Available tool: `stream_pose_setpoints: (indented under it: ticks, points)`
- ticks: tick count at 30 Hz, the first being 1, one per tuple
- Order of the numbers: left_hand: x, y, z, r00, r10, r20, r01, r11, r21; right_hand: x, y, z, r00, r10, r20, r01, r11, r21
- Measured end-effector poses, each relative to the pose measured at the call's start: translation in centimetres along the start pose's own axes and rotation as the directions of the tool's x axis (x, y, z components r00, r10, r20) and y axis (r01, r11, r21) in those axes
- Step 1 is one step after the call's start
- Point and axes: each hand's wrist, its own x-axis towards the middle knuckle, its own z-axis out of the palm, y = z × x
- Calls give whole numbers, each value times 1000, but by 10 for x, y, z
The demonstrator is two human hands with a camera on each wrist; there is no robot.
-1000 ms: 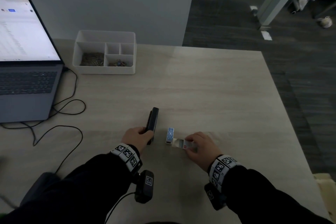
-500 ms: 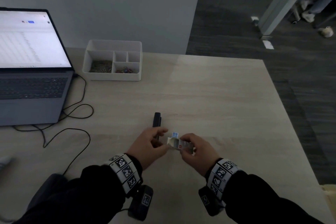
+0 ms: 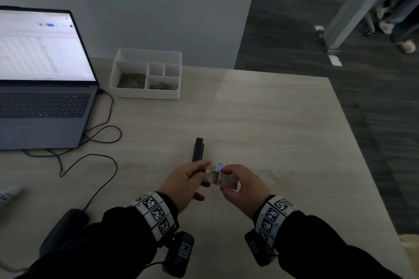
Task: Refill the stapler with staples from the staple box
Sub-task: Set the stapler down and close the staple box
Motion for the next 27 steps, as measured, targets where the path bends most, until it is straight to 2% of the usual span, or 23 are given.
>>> stream_pose_setpoints:
  ticks: [3,7,19,27]
  points:
    - [1,0,-2,997,-79,-12,77,990,-115,0,-2,0,1000,-22,0,22,1000,-5]
    - [4,-2,-3,991,-136,-6,133,978,-162,1,-5,0,999,-38,12,38,999,-27]
    - [8,-5,9,983,-183,-8,180,973,-147,1,-2,6,993,-113,-21,112,993,-24]
    - [11,-11,15,987,-158,-30,158,987,-25,2,9,9,999,-48,25,49,999,-16]
